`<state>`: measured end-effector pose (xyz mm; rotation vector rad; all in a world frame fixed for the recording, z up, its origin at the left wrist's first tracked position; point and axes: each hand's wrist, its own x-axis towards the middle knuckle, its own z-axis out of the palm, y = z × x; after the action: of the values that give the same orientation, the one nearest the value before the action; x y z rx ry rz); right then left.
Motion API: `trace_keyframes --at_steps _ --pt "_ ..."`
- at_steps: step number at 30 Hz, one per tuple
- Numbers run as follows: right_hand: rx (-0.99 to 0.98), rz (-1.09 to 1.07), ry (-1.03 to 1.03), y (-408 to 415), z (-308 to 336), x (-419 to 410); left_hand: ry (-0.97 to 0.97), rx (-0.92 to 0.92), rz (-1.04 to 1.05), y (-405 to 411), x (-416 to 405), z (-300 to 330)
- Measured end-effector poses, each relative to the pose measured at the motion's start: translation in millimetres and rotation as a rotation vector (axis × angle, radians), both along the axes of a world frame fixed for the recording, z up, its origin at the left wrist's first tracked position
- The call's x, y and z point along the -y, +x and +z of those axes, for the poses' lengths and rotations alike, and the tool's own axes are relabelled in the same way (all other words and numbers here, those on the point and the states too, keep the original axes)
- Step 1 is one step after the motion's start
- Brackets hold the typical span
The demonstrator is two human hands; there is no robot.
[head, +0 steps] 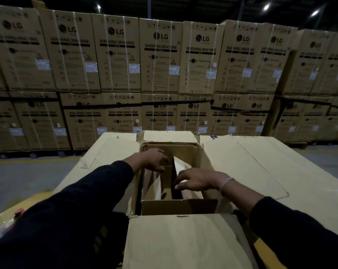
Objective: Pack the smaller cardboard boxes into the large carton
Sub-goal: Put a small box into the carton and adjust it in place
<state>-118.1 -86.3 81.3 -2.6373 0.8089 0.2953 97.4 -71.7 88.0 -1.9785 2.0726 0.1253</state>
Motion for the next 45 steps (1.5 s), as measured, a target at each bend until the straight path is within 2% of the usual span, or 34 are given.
trace_keyframes --at_steps 3,6,8,10,11,13,18,25,30,39,45 --pt "-0.044 -0.006 0.105 27 -18 -9 0.058 -0.008 0.029 -10 0 6" --pt "-0.144 -0.050 0.180 50 -30 -18 0.082 0.153 0.038 0 5 16" --pt "-0.286 -0.027 0.100 56 -32 -22 0.005 0.088 0.063 5 0 21" --pt "-0.422 0.024 -0.076 54 -25 -23 -0.018 0.214 -0.004 16 8 17" --pt "-0.431 0.031 -0.155 50 -20 -23 -0.065 0.161 0.036 23 13 9" --pt "-0.369 0.026 -0.234 40 -7 -22 -0.102 0.086 0.065 26 19 4" --pt "-0.353 -0.029 -0.001 -1 19 -8 -0.118 -0.031 0.125 35 37 -5" --pt "-0.266 -0.075 0.000 -27 11 3 -0.188 0.019 0.048 32 43 -8" --pt "-0.247 0.009 -0.064 -27 14 10 -0.186 0.077 0.010 29 48 -9" --pt "-0.229 0.008 -0.010 -32 13 24 -0.199 0.018 0.009 27 53 -14" --pt "-0.149 0.059 -0.024 -36 20 18 -0.238 -0.016 -0.016 25 53 -10"
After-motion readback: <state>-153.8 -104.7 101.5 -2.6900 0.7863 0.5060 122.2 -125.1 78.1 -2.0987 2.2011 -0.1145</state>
